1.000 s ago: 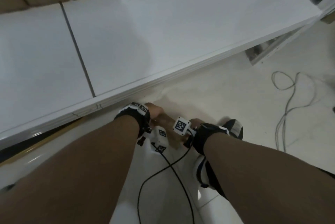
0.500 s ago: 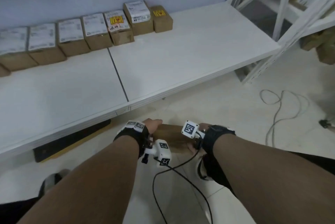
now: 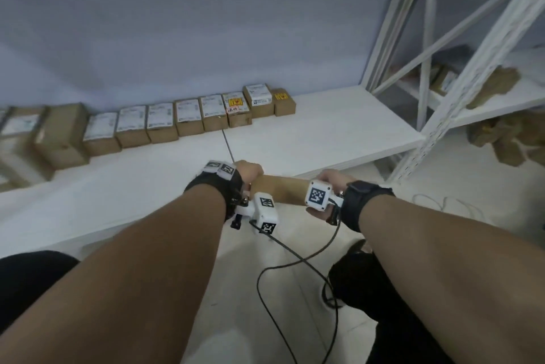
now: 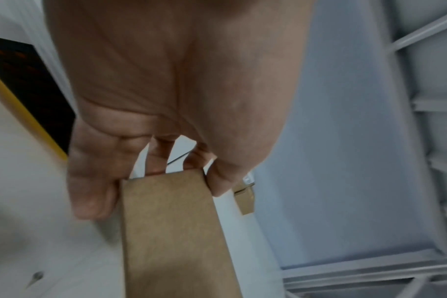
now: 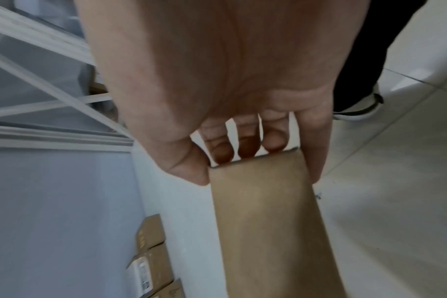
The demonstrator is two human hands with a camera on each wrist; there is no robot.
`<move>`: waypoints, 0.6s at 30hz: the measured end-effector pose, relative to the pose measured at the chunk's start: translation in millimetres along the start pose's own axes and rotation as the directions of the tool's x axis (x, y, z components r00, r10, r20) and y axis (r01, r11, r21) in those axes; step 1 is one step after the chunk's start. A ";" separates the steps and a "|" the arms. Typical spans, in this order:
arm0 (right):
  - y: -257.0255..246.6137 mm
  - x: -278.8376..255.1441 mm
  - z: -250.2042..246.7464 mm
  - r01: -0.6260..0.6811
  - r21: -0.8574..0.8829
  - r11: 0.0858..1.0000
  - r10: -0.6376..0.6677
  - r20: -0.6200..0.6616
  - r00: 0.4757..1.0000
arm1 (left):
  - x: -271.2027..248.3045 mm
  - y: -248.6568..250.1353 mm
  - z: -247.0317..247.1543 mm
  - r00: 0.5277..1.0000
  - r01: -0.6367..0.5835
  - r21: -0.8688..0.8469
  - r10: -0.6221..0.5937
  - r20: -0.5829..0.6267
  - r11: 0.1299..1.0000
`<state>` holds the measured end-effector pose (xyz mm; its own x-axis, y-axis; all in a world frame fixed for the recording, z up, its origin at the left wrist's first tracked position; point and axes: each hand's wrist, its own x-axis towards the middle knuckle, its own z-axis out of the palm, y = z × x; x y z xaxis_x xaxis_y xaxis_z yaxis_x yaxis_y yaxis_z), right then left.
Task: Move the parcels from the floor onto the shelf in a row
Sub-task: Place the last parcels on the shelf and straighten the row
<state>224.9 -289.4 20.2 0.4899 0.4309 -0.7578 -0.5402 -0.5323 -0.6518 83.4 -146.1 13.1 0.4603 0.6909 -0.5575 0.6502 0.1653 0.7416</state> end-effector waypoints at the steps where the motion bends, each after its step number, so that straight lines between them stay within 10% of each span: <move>1: -1.5 -2.4 -0.2 -0.001 0.004 1.000 0.001 0.025 1.000 | -7.8 6.4 -8.0 1.000 -0.014 -0.034 0.014 -0.012 0.999; 18: -87.3 -32.2 25.4 0.428 -0.206 0.880 -0.406 0.143 0.903 | -54.1 66.0 -89.1 0.983 -0.172 -0.546 0.175 -0.047 0.820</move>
<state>238.9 -238.3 100.8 0.5638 0.7089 -0.4237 -0.1244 -0.4343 -0.8922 47.5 -109.8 125.5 0.5380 0.7414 -0.4011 0.1236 0.4013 0.9076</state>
